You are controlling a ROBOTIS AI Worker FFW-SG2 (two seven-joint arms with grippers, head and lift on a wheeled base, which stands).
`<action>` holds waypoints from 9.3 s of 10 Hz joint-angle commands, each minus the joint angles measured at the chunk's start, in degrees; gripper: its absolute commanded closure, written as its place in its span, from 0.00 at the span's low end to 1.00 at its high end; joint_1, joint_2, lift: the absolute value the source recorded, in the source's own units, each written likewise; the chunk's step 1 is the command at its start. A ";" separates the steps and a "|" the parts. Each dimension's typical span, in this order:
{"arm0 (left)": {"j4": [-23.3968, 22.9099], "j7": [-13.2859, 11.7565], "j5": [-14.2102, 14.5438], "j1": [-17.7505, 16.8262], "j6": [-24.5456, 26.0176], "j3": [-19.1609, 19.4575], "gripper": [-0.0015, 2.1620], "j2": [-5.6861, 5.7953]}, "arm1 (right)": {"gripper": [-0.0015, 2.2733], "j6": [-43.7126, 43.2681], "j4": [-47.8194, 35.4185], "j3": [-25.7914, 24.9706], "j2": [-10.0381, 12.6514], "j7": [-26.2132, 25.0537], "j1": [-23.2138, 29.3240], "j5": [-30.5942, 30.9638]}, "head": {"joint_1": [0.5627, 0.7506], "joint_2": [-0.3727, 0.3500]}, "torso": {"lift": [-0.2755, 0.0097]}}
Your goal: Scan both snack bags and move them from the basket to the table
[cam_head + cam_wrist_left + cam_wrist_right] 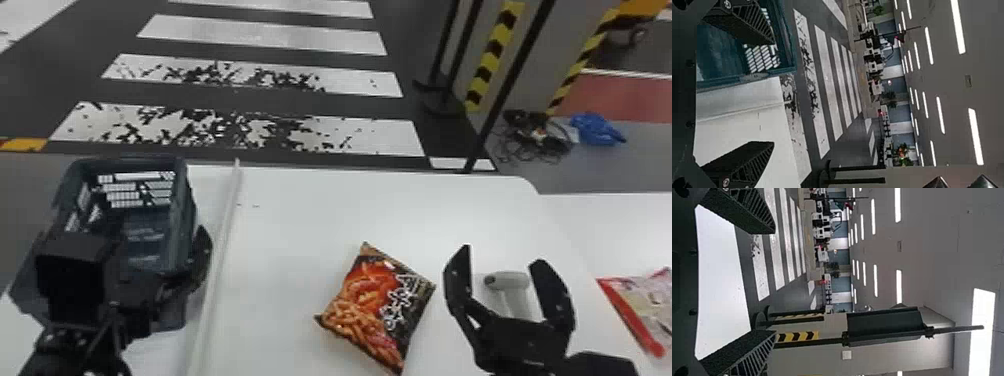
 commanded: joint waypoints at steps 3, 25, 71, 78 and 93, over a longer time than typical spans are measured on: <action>-2.51 0.82 -0.02 10.81 -10.02 4.93 0.04 -0.10 | 0.02 6.34 -2.60 0.64 -0.65 5.45 2.90 0.23 | 0.70 0.47 | 0.62; 5.05 -6.03 9.03 15.73 -19.51 8.97 0.04 -0.19 | 0.04 66.28 -5.76 20.68 -7.07 26.37 -10.99 36.09 | 0.70 0.79 | 0.62; 11.99 -10.52 12.81 7.12 -16.17 2.82 0.04 1.75 | 0.03 51.16 -10.68 -21.25 8.80 14.15 4.04 -44.77 | 0.70 0.32 | 0.62; 11.73 -9.90 10.88 9.14 -17.23 1.85 0.04 1.22 | 0.23 71.03 -16.05 -20.28 8.80 42.45 -3.96 -17.52 | 0.70 0.46 | 0.62; 11.02 -8.58 7.10 11.77 -18.28 0.27 0.04 0.25 | 0.99 65.58 8.30 -6.48 2.33 57.39 -23.56 11.92 | 0.70 0.55 | 0.62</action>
